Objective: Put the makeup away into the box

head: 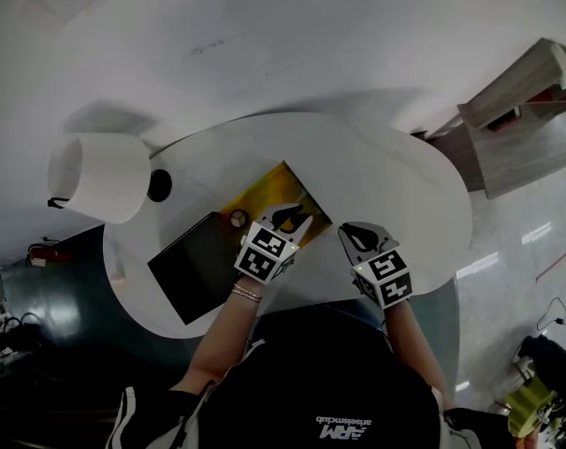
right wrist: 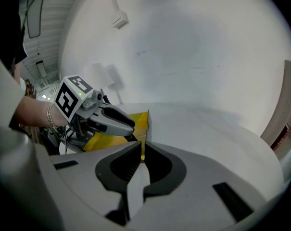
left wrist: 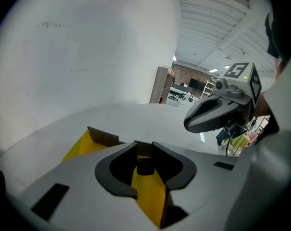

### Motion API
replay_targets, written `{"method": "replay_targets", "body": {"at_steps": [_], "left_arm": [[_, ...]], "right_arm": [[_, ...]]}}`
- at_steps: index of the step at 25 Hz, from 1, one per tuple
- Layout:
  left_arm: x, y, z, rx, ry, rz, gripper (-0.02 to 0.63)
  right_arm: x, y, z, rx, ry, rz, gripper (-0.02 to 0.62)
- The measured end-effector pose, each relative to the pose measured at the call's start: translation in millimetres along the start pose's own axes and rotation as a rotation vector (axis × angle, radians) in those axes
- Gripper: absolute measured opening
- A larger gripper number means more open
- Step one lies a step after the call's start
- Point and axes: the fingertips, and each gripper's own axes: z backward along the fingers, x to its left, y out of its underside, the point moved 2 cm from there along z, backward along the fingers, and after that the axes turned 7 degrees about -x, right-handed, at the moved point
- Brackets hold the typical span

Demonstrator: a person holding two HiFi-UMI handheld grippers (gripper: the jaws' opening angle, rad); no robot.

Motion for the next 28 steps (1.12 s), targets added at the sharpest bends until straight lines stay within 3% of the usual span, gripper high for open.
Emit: {"method": "replay_targets", "body": {"at_steps": [13,28], "left_arm": [[0.0,14.1,-5.0,-0.020,0.016,0.078,0.106],[-7.1,53.9,-17.1,0.162,0.038,-0.016,0.104]], "right_arm": [[-3.1,-1.3,-12.9,0.018,-0.055,0.003,0.037],[-5.9,-0.8,-16.3,0.014,-0.074,-0.006,0.037]]}}
